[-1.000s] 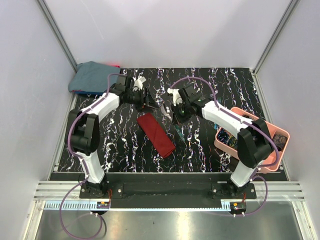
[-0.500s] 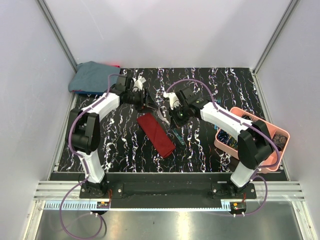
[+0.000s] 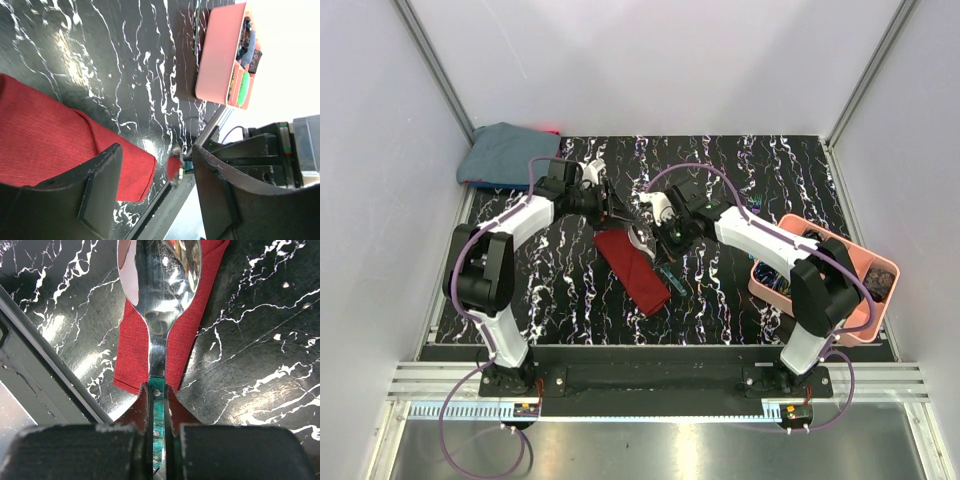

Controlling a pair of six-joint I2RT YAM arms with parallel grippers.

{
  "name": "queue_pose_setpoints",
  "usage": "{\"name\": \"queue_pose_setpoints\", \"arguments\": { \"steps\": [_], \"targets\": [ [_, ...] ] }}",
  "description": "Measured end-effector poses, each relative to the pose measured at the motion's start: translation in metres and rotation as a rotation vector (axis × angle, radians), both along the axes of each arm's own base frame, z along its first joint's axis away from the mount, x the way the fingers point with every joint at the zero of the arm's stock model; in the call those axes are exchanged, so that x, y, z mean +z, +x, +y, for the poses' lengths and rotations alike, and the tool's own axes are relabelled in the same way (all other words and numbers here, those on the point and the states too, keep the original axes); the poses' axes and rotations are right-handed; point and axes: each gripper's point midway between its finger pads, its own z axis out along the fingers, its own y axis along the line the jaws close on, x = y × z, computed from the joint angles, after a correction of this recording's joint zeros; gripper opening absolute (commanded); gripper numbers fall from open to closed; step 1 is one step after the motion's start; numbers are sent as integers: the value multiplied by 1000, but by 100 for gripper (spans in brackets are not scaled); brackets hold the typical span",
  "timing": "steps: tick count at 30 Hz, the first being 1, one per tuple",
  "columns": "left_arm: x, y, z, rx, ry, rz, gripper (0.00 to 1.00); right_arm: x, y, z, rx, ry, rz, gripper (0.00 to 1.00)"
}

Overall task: Fold the napkin into a case and place the utensils inside
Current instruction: Pass from the right arm to the left

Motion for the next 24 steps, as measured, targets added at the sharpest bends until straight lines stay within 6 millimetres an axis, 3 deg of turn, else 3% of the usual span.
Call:
{"name": "queue_pose_setpoints", "arguments": {
  "steps": [6, 12, 13, 17, 20, 24],
  "targets": [
    [3, -8, -9, -29, -34, 6, 51, -8, 0, 0, 2, -15, 15, 0],
    [-2, -20, -10, -63, -31, 22, 47, -2, 4, 2, -1, -8, -2, 0],
    [-4, -22, -10, -67, -27, 29, 43, 0, 5, 3, -1, -6, -5, 0],
    [-6, -26, -9, -76, -23, 36, 0, 3, 7, 5, 0, 1, -12, 0],
    [-8, -26, -8, -93, -6, 8, 0, 5, 7, 6, -3, -1, -10, 27],
    [-12, -21, 5, -112, 33, -67, 0, 13, 13, 12, -42, 9, -11, 40]
  ]
}}
